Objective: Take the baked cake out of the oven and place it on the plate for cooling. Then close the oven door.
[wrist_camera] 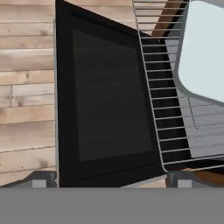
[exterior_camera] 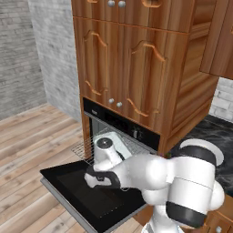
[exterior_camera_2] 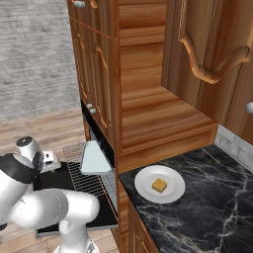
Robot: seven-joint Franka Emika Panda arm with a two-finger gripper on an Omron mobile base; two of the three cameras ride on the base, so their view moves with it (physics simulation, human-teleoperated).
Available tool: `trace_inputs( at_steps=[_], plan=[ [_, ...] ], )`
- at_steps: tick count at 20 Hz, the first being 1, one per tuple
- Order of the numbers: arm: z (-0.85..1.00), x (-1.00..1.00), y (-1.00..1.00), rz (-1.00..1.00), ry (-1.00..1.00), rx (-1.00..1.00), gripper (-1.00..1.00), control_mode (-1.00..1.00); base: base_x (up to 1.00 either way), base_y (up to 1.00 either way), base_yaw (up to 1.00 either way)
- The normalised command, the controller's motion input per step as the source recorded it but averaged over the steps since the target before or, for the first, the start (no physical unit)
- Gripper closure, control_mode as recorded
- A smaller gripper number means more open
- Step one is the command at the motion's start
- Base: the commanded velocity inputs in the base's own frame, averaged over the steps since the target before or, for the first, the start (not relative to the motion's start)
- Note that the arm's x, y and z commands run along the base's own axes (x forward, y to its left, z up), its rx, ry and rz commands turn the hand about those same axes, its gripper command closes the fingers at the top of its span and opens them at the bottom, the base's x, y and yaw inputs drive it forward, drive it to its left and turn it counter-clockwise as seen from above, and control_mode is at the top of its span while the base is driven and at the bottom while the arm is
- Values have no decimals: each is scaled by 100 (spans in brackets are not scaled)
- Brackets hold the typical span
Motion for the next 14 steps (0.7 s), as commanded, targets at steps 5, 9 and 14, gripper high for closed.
trace_inputs(
  at_steps=[5, 9, 14],
  plan=[
    [-28, 71, 38, -6, 12, -3, -100, -100, 0, 0, 0],
    [-32, 74, 34, -4, 17, -1, -100, -100, 0, 0, 0],
    [-33, 58, 45, -4, 8, -7, -100, -100, 0, 0, 0]
  ],
)
